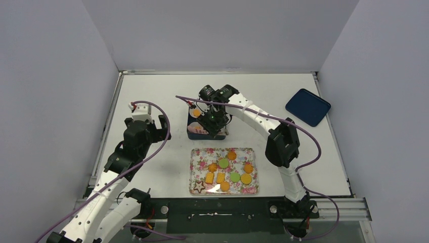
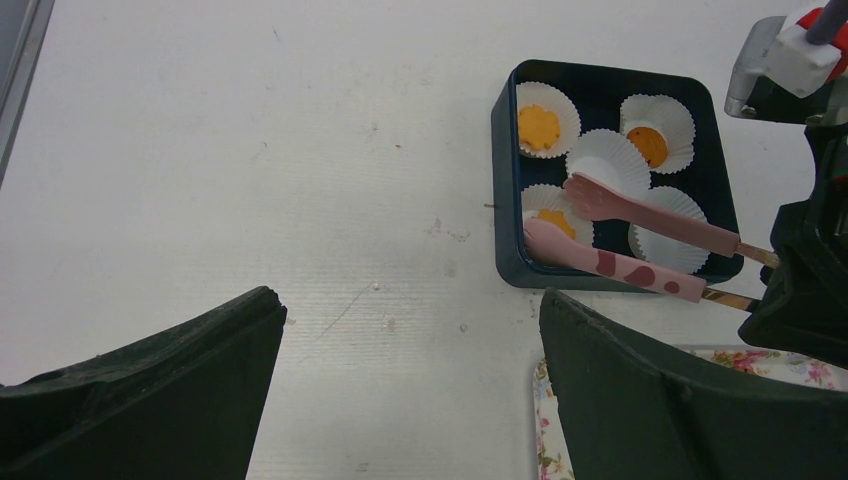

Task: Pack the cookies

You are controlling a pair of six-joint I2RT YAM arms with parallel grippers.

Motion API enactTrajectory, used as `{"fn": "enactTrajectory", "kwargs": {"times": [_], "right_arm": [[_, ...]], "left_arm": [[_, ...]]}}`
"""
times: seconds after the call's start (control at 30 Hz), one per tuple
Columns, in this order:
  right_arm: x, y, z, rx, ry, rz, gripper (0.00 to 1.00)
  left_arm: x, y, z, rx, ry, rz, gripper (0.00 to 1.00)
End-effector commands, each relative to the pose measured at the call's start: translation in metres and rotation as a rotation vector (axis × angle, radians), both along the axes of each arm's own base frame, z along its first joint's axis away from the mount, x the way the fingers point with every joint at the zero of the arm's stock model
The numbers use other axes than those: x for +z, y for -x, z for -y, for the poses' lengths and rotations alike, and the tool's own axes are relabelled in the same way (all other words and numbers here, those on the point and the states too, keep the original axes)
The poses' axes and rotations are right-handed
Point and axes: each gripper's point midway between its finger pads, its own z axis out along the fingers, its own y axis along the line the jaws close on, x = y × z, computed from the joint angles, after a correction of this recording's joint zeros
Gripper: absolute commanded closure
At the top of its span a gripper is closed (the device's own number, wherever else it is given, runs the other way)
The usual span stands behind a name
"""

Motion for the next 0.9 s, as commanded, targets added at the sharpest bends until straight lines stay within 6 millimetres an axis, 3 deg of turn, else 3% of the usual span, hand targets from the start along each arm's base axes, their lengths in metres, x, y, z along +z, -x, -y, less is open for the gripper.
{"fn": "enactTrajectory", "kwargs": {"times": [0.0, 0.23, 0.5, 0.87], "right_arm": [[0.037, 0.004, -0.005, 0.016, -0.062, 0.081, 0.57], [0.056, 0.023, 0.009, -0.012, -0.082, 0.118, 0.59], [0.063, 0.051, 0.034, -0.064, -0.066, 0.127, 0.6], [0.063, 0.111, 0.068, -0.134, -0.031, 0.098, 0.6]], "left_arm": [[0.019, -0.005, 0.004, -0.017, 0.014, 0.071, 0.03], [0.02, -0.004, 0.003, -0.016, 0.018, 0.076, 0.03], [0.021, -0.003, 0.003, -0.018, 0.025, 0.082, 0.03], [0.024, -0.002, 0.002, -0.018, 0.037, 0.09, 0.03]]}}
